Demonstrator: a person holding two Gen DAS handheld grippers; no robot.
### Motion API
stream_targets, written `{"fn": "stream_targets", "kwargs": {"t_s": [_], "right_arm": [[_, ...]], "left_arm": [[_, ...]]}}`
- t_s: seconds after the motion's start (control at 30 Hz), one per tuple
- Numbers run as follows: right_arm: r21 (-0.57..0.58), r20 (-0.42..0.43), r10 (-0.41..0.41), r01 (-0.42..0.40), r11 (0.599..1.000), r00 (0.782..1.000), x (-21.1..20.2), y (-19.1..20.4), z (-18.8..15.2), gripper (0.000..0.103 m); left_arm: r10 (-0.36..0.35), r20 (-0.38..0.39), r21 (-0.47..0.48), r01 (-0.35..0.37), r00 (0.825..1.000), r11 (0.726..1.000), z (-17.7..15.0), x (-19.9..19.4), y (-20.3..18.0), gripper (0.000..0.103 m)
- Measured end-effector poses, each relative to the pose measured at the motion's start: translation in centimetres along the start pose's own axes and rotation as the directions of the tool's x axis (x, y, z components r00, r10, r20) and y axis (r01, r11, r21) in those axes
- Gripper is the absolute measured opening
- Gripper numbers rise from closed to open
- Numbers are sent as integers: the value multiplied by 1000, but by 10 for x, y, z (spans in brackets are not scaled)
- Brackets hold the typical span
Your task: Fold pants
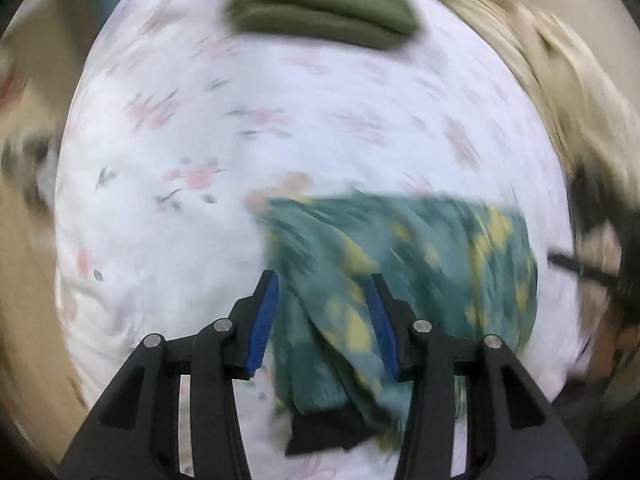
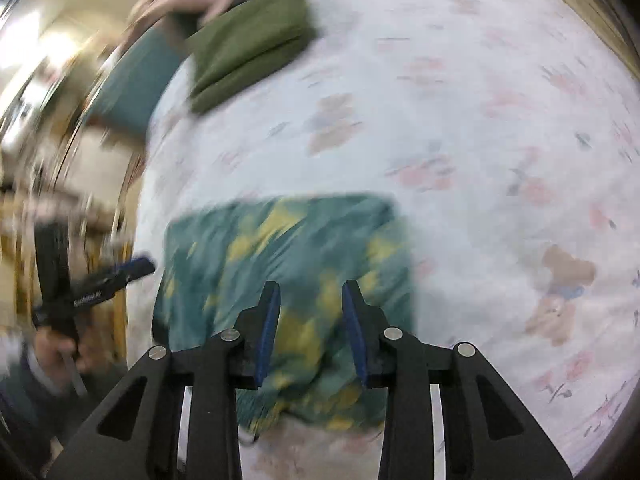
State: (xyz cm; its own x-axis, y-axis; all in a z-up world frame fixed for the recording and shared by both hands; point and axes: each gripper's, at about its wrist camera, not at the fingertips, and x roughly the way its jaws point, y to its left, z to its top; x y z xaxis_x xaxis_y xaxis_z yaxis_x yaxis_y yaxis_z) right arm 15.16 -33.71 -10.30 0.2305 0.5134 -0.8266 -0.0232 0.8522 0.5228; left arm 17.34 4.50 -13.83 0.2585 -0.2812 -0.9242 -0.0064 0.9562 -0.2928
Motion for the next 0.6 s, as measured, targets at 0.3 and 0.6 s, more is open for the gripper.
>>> {"fn": "stream_targets", "kwargs": {"t_s": [0.3, 0.6], "right_arm": [[141, 0, 31, -30, 990, 1000, 27, -29, 33, 35], [-29, -2, 0, 0, 1000, 1000, 36, -5, 38, 0]], "left_arm": [[-55, 1, -48, 55, 998, 997, 12, 27, 12, 39], [23, 67, 143, -32, 997, 989, 26, 23, -19, 3]]}}
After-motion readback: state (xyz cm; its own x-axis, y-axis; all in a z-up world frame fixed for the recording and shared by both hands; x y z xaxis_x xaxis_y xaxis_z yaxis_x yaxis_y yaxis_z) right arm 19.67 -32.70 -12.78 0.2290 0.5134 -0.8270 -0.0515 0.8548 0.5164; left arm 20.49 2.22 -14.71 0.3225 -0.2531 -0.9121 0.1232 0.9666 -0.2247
